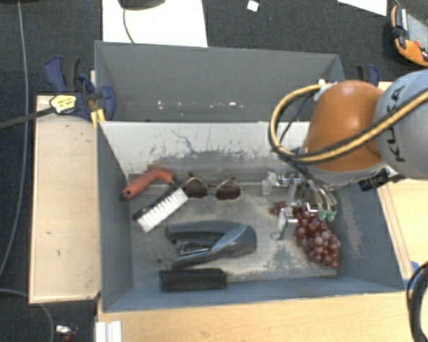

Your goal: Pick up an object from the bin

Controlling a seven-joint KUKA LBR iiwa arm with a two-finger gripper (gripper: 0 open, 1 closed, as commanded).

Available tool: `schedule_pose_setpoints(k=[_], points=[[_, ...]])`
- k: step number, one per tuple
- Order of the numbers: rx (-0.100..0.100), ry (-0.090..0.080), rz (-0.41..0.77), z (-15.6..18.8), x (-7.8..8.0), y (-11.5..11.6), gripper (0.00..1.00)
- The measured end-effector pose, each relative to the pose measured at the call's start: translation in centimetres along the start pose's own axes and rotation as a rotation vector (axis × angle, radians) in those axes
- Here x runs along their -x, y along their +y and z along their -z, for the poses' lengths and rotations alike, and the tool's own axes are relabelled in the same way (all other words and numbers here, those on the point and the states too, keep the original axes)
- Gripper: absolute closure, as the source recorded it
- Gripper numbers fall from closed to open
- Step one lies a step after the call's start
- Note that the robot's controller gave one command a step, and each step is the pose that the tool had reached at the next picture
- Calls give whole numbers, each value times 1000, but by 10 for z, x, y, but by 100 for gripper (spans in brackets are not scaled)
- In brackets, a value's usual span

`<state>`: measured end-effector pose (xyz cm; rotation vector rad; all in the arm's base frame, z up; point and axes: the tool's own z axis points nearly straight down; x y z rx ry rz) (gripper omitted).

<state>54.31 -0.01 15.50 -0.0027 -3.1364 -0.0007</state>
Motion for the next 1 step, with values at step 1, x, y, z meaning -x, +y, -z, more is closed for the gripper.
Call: schedule_pose_setpoints(k=[1], points=[[0, -8, 0, 5, 2, 0, 0]])
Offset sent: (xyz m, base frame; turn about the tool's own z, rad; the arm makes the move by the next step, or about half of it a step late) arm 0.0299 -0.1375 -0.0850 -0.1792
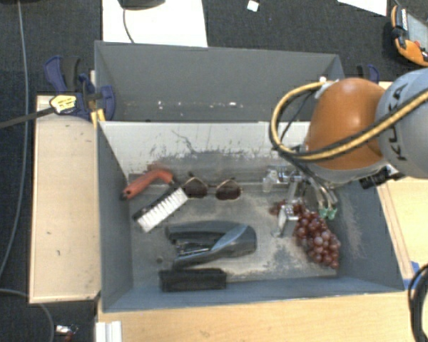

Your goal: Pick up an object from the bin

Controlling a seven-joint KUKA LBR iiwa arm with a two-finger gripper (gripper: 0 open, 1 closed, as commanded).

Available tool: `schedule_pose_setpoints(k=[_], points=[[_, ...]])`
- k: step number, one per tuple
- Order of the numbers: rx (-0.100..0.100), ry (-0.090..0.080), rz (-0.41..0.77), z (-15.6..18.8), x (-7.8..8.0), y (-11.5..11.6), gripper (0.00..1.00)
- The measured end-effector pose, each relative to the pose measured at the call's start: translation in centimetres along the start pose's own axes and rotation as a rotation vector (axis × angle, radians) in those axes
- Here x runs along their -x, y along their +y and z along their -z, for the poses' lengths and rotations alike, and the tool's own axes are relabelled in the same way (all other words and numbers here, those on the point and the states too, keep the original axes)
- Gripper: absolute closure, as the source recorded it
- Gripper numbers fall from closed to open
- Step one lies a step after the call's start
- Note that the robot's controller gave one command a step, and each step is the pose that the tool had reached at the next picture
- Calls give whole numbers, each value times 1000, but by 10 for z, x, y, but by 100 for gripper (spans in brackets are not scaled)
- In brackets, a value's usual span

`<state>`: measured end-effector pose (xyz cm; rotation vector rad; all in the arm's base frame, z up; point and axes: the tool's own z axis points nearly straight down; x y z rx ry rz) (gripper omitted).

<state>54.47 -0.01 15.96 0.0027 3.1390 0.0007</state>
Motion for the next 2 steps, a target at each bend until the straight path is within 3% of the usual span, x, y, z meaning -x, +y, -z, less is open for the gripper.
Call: schedule_pose_setpoints(k=[1, 2], points=[[18, 1, 178, -86, 31, -129, 0], [3, -3, 177, -74, 26, -114, 0]])
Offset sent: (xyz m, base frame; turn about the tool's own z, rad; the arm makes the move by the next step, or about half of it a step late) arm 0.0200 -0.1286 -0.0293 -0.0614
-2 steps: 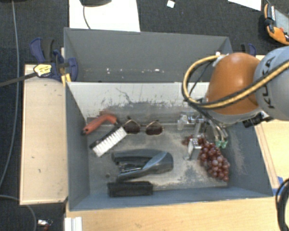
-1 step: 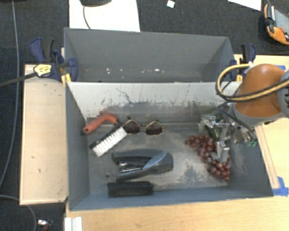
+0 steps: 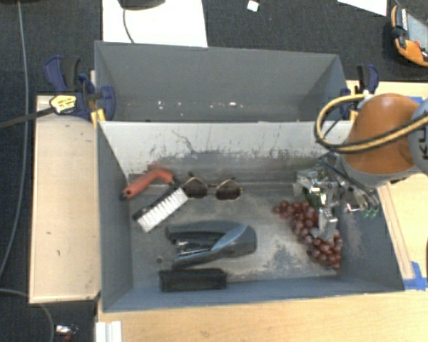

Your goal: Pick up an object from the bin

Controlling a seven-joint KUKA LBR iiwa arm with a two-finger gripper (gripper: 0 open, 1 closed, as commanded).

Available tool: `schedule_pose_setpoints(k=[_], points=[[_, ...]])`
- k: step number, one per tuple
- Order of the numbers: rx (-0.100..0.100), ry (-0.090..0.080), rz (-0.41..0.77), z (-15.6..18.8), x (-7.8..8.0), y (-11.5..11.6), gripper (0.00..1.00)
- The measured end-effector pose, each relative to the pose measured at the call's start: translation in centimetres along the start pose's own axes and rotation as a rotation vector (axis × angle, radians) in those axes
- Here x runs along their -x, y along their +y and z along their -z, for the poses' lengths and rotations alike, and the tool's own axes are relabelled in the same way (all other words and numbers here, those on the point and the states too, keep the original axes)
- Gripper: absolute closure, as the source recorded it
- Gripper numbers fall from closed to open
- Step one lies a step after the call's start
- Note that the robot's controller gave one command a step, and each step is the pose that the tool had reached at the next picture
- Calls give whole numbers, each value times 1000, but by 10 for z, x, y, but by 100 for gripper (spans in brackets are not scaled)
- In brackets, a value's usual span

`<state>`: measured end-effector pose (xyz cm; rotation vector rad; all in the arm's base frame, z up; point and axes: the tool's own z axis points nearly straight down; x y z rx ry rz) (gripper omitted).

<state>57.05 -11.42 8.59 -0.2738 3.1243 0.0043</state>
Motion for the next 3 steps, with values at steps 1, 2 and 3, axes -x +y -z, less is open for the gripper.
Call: schedule_pose_setpoints(k=[1, 2, 3], points=[[12, 0, -102, 15, -13, 10, 0], [5, 3, -185, -15, -10, 16, 0], [9, -4, -314, -15, -23, 26, 100]])
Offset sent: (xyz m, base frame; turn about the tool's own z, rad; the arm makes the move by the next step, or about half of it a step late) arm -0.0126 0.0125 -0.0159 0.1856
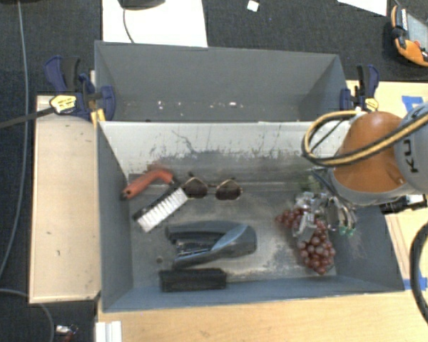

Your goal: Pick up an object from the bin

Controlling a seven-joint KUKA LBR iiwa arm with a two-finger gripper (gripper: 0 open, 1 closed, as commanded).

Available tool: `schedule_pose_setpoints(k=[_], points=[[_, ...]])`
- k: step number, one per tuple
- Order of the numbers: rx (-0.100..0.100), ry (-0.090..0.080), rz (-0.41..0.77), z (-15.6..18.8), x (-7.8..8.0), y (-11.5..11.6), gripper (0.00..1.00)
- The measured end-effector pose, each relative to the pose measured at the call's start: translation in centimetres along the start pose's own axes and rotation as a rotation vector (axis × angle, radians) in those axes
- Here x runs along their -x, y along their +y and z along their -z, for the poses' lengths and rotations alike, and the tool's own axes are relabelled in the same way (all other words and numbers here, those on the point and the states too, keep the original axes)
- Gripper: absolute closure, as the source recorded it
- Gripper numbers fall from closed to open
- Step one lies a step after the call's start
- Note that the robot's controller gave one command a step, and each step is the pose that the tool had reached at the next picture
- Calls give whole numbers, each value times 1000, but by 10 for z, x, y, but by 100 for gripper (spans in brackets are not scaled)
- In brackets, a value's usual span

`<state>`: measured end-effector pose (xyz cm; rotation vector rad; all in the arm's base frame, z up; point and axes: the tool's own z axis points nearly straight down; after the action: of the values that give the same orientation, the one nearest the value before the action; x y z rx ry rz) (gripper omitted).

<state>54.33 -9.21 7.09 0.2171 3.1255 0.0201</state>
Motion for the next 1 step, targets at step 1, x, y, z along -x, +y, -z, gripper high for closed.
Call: schedule_pose_setpoints(k=[1], points=[[0, 0, 1, 0, 0, 0, 100]])
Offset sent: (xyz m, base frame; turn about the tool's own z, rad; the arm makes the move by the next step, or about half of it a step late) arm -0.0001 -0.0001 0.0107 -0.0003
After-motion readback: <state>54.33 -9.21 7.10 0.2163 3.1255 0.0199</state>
